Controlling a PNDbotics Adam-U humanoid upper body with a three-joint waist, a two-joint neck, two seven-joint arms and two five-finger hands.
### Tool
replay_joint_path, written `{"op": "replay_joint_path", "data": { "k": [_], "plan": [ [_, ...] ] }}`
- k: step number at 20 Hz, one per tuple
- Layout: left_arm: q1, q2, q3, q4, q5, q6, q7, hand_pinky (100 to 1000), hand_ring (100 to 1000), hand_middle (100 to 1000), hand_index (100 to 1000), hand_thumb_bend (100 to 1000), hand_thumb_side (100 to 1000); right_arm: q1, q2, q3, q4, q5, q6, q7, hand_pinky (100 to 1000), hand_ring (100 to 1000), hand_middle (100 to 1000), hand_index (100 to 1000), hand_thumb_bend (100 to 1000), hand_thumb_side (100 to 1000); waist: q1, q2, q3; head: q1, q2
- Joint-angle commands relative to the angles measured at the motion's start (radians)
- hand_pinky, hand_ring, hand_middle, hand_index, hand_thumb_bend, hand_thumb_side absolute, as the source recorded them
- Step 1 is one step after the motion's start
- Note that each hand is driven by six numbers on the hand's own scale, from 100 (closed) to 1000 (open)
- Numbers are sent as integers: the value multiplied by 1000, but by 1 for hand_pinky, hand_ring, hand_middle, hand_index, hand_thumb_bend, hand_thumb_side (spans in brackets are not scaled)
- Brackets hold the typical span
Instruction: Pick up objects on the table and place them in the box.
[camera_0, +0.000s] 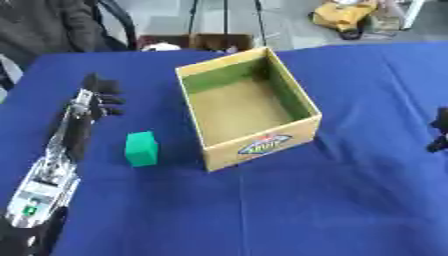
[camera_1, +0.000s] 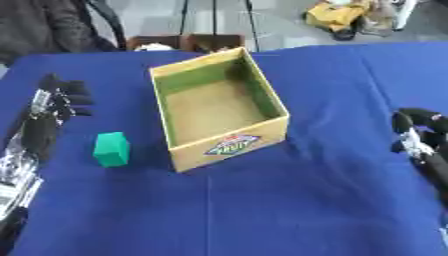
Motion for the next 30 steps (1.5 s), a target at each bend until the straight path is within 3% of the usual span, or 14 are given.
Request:
{"op": "replay_joint_path", "data": {
  "k": [1,7,10,15,21,30],
  "plan": [
    [-17,82,-9,-47,-33,6,-33,669,711,692,792,633,723,-9,-15,-8,-14,-3,0,-4,482,424,579,753,402,613,0,-19,-1,-3,-3],
    [-44,242,-57,-132,-132,55,-132,703,717,705,811,707,586,-4,-22,-7,-13,-1,0,-3,483,425,579,753,402,613,7,-27,-1,-7,4],
    [-74,323,-106,-160,-182,84,-182,696,696,681,810,796,591,-2,-24,-5,-11,0,0,-1,483,425,578,753,401,614,11,-33,-2,-7,7],
    [-104,448,-160,-160,-271,95,-271,684,666,649,793,853,579,-5,-22,-1,-11,-1,0,2,483,426,578,753,402,614,8,-35,-11,-1,5],
    [-116,445,-163,-110,-387,86,-387,657,626,614,773,939,577,-5,-21,-1,-10,-1,0,3,482,427,578,752,402,614,7,-33,-13,-4,5],
    [-121,400,-121,-82,-551,53,-543,608,590,576,744,932,507,-4,-20,-2,-11,-1,0,2,482,427,577,752,403,613,7,-31,-10,-8,4]
  ]
}}
